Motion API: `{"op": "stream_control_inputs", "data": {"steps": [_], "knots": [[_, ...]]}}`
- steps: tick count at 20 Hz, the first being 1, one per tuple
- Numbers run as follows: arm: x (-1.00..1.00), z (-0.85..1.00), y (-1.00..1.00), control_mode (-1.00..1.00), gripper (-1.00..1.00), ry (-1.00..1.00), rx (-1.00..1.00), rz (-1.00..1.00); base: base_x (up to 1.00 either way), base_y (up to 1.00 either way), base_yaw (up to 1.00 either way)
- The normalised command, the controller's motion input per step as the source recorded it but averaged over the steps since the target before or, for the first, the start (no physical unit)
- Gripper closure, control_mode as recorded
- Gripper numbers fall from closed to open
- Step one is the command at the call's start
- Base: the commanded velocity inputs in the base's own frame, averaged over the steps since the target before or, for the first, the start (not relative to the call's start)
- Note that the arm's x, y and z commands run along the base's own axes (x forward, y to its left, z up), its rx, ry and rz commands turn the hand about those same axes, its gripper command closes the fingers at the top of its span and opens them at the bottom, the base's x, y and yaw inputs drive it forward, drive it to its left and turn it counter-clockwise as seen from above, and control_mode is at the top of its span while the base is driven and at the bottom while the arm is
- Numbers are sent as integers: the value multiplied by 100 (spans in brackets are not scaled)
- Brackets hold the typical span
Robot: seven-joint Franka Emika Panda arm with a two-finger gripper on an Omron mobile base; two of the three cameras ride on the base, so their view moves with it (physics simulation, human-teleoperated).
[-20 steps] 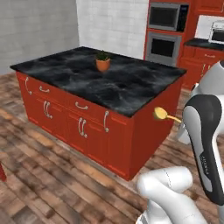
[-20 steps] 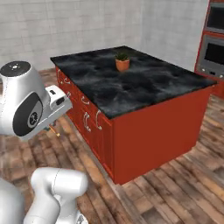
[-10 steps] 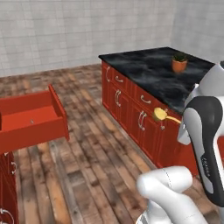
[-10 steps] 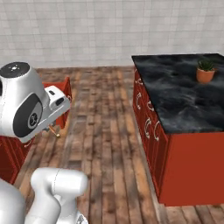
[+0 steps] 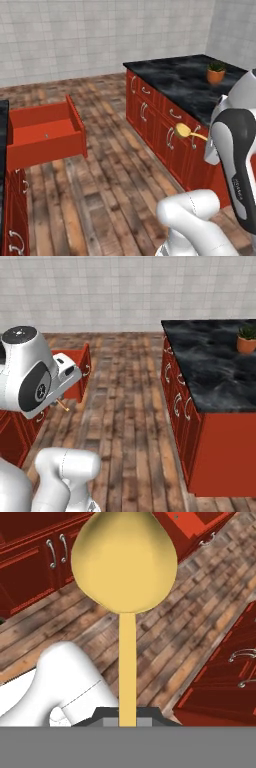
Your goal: Organize the utensils by type. Pick up the wooden spoons from the counter and place them in the open cabinet. Then pick up the metallic utensils from the counter and place them in the open drawer.
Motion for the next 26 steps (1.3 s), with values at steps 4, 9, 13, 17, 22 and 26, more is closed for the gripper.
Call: {"op": "stream_control_inputs", "data": {"steps": [4, 9, 13, 17, 22, 26], "knots": [[0, 0, 0, 100, 100, 0, 0, 0, 29, 69, -6], [0, 0, 0, 100, 100, 0, 0, 0, 57, 94, -3], [0, 0, 0, 100, 100, 0, 0, 0, 77, 87, 0], [0, 0, 0, 100, 100, 0, 0, 0, 72, 89, 0], [0, 0, 0, 100, 100, 0, 0, 0, 84, 68, 0], [0, 0, 0, 100, 100, 0, 0, 0, 91, 24, 0]]}}
